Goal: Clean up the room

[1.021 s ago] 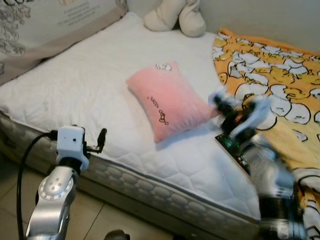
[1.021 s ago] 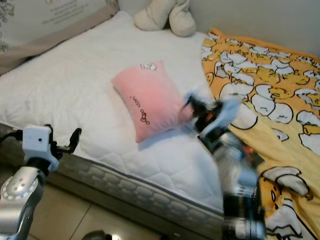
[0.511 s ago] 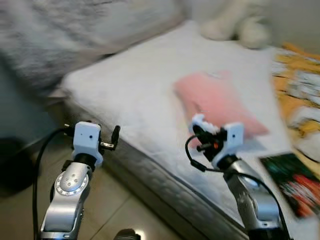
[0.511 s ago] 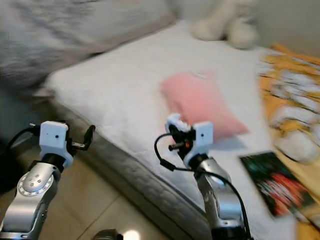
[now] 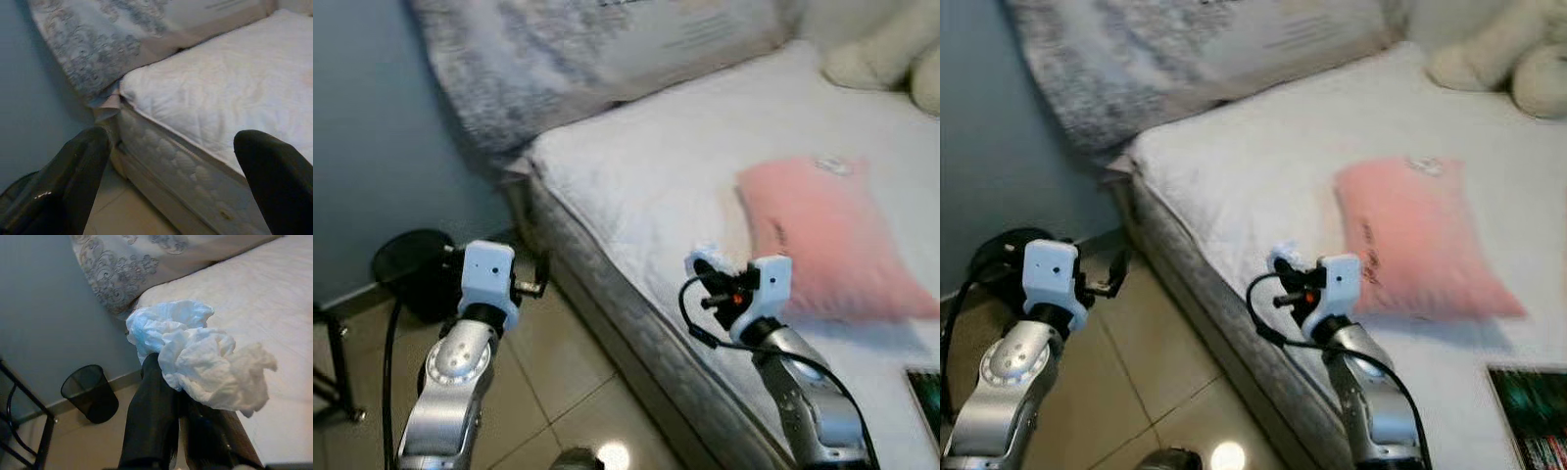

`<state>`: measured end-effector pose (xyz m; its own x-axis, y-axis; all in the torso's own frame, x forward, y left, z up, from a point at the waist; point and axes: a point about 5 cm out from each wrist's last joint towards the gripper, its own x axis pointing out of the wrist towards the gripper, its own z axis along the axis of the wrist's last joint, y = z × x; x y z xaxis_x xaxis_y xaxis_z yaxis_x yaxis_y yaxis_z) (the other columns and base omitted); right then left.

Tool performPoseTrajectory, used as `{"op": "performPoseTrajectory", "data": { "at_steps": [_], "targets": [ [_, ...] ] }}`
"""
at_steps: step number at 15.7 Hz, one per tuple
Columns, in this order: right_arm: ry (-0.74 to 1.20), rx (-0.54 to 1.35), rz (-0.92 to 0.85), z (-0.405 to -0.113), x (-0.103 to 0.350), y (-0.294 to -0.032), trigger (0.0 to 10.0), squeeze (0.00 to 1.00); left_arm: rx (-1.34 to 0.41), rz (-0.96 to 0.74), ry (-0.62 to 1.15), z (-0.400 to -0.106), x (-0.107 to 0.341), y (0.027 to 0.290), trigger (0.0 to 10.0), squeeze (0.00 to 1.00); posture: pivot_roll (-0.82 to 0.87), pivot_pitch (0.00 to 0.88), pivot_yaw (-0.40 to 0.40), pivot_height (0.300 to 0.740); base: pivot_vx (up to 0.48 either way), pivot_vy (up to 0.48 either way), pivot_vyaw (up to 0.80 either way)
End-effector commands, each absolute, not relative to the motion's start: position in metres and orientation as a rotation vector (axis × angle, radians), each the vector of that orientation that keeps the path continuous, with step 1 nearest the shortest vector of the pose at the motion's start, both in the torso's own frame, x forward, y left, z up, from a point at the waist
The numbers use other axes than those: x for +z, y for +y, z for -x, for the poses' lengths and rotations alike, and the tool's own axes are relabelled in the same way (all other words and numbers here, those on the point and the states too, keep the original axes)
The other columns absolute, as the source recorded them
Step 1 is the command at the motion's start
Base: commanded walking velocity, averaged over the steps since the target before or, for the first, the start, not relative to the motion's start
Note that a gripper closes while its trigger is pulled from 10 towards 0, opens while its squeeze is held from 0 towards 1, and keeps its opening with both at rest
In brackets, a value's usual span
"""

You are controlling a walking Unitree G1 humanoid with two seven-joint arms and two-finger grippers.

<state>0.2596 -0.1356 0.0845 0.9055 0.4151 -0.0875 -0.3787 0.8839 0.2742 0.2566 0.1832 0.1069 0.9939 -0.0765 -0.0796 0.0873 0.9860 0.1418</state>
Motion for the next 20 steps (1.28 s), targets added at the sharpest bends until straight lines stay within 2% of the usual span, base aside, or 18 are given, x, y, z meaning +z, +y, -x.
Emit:
{"op": "performPoseTrajectory", "data": {
  "at_steps": [1, 6, 14, 17, 18, 20],
  "targets": [
    [0.143, 0.457, -0.244, -0.262, 0.087, -0.131, 10.0, 0.0, -0.076, -0.153, 0.068, -0.255, 0.109, 0.185, 10.0, 0.0, 0.05, 0.0, 0.021, 0.74, 0.394, 0.0, 0.8],
    [0.166, 0.533, -0.205, -0.269, 0.084, -0.128, 10.0, 0.0, -0.057, -0.149, 0.072, -0.249, 0.107, 0.187, 10.0, 0.0, 0.07, 0.0, 0.001, 0.74, 0.393, 0.0, 0.8],
    [0.161, 0.537, -0.201, -0.272, 0.08, -0.122, 10.0, 0.0, -0.052, -0.163, 0.082, -0.244, 0.106, 0.191, 10.0, 0.0, 0.09, 0.0, -0.002, 0.74, 0.393, 0.0, 0.8],
    [0.142, 0.471, -0.179, -0.276, 0.082, -0.126, 10.0, 0.0, -0.053, -0.168, 0.083, -0.246, 0.106, 0.193, 10.0, 0.0, 0.08, 0.0, 0.006, 0.74, 0.394, 0.0, 0.8],
    [0.123, 0.356, -0.18, -0.282, 0.085, -0.136, 10.0, 0.0, -0.057, -0.172, 0.067, -0.25, 0.109, 0.194, 10.0, 0.0, 0.08, 0.0, 0.006, 0.74, 0.394, 0.0, 0.0],
    [0.096, 0.316, -0.135, -0.287, 0.092, -0.139, 10.0, 0.0, -0.07, -0.169, 0.034, -0.255, 0.116, 0.194, 10.0, 0.0, 0.08, 0.0, 0.013, 0.74, 0.39, 0.0, 0.0]
  ]
}}
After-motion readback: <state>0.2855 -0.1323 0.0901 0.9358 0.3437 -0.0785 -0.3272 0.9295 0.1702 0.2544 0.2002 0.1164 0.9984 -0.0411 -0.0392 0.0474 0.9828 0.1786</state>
